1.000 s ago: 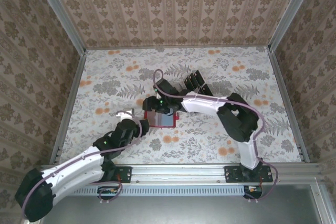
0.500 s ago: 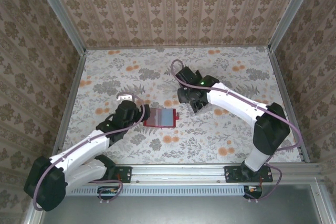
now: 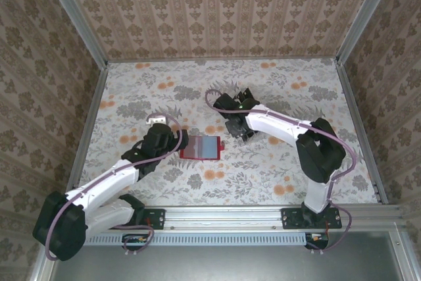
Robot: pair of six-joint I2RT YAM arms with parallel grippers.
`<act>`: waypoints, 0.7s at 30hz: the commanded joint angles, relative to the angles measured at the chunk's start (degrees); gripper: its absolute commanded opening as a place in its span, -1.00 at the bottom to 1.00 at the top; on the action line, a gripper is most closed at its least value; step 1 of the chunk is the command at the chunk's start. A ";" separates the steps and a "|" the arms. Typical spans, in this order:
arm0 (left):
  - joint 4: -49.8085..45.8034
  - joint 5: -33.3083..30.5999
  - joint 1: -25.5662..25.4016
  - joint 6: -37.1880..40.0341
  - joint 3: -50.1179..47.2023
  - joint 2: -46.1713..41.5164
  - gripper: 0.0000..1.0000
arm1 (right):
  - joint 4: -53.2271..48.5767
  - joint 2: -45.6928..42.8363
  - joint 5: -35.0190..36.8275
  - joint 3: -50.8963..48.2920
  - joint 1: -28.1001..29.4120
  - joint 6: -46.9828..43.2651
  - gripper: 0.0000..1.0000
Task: Put the credit cards into the card holder
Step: Pick up the credit card from the storage box.
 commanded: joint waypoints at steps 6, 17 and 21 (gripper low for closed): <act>-1.49 0.10 0.53 0.87 0.69 0.00 1.00 | -1.05 2.52 2.16 0.11 -0.30 -0.99 -0.43; -0.41 0.15 0.53 0.95 0.33 0.78 1.00 | 0.58 1.96 -2.22 -1.61 -1.64 0.10 -0.53; -0.32 0.13 0.53 0.85 0.15 0.71 0.99 | 1.04 1.78 -3.23 -1.96 -1.90 0.32 -0.63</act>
